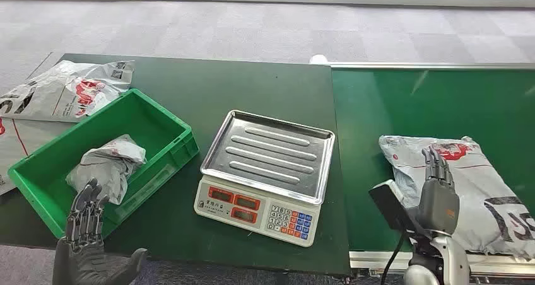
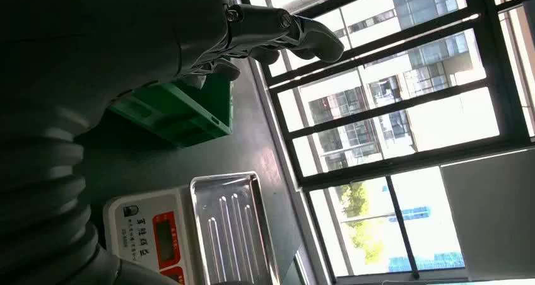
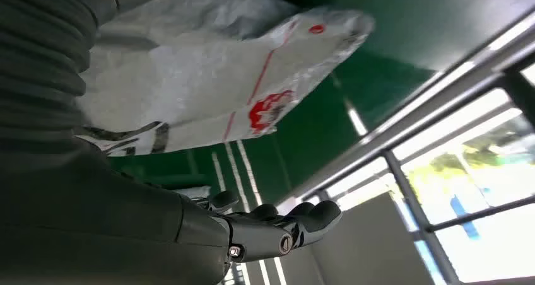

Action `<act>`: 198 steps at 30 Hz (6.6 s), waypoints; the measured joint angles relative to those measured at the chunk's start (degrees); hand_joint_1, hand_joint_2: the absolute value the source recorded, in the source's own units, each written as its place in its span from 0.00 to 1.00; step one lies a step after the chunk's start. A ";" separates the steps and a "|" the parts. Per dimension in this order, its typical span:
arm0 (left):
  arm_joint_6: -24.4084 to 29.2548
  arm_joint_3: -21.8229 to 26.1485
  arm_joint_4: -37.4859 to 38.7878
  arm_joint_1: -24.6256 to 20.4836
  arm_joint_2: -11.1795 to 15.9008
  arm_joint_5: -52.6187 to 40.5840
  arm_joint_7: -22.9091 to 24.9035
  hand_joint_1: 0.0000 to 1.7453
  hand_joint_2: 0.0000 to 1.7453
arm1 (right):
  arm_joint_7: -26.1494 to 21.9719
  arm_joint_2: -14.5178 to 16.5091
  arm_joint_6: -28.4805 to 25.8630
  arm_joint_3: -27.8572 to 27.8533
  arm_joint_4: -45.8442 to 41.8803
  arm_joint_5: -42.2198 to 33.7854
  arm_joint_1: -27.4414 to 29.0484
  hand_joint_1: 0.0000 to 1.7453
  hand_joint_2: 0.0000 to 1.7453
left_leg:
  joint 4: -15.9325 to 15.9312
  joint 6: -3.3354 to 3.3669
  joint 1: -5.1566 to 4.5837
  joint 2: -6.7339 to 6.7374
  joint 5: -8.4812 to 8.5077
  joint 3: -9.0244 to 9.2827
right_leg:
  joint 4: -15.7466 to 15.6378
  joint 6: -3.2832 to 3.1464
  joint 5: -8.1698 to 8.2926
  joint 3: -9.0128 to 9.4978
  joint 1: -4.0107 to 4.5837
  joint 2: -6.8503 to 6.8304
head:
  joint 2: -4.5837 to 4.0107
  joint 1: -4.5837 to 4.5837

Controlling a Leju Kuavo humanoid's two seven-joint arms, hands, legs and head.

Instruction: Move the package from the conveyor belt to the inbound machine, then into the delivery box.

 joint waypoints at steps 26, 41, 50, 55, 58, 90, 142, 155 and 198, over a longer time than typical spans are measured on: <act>2.59 -3.05 7.74 -3.54 4.89 4.55 -0.44 0.00 1.00 | 9.06 -10.30 18.65 -8.41 46.84 0.42 -17.80 1.00 1.00 | 0.10 0.17 0.11 -0.34 0.17 0.02 | -0.30 0.26 0.21 0.27 0.11 -0.27 | 0.00 0.02; 1.83 -3.03 7.59 -3.11 4.82 4.46 -0.36 0.00 1.00 | 1.12 -7.66 2.60 -8.44 36.16 -8.25 -14.47 1.00 1.00 | 0.07 0.11 0.08 -0.43 0.24 -0.38 | -0.20 0.25 0.22 -0.02 0.09 -0.27 | 0.00 0.02; 2.69 -3.03 7.41 -2.91 3.93 3.16 -2.25 0.00 1.00 | -12.71 -2.07 -18.08 -7.03 11.35 -17.19 -9.50 1.00 1.00 | 0.06 0.08 0.11 -0.47 0.26 -0.45 | -0.16 0.19 0.18 -0.12 0.11 -0.37 | 0.00 0.02; 5.73 -3.12 7.57 -3.22 4.00 2.91 -3.84 0.00 1.00 | -21.47 -0.08 -25.91 -0.88 0.13 -16.64 -7.37 1.00 1.00 | 0.02 0.04 0.11 -0.39 0.23 -0.71 | -0.13 0.16 0.16 -0.14 0.12 -0.27 | 0.00 0.02; 7.28 -3.62 8.06 -4.02 4.64 2.97 -4.80 0.00 1.00 | -18.37 0.13 -20.63 8.37 -4.94 -10.25 -9.23 1.00 1.00 | -0.04 -0.03 0.13 -0.23 0.21 -0.83 | -0.12 0.07 0.14 -0.17 0.14 -0.16 | 0.00 0.02; 10.63 -3.79 9.26 -8.70 11.07 -3.53 -3.97 0.00 1.00 | -0.55 10.22 27.53 45.12 19.82 -11.57 -36.68 0.00 1.00 | -0.01 -0.38 0.32 -0.35 0.68 -0.63 | 0.01 -0.28 0.48 -0.60 0.35 -0.22 | 0.00 0.02; -8.76 -36.85 77.97 -65.93 -4.43 -42.57 38.78 1.00 1.00 | -45.43 10.42 -27.55 12.85 -26.08 -60.05 9.48 0.00 1.00 | 0.05 -0.22 0.16 -0.21 0.77 -0.94 | -0.03 -0.16 0.74 -0.87 0.17 -0.13 | 0.00 0.01; -6.12 -34.22 81.61 -68.46 -4.58 -44.91 38.80 1.00 1.00 | -44.22 11.71 -27.57 13.60 -26.45 -57.63 7.51 0.00 1.00 | 0.02 -0.31 0.16 -0.21 0.86 -0.73 | 0.00 -0.21 0.79 -0.70 0.26 -0.13 | 0.00 0.01; 12.59 8.15 60.29 -63.24 19.66 -56.20 31.58 0.00 1.00 | -43.23 7.94 -26.31 16.82 -28.19 -58.32 14.82 0.00 1.00 | -0.15 -0.65 0.23 -0.22 1.17 -1.18 | 0.12 -0.50 0.88 -1.30 0.41 -0.09 | 0.00 0.00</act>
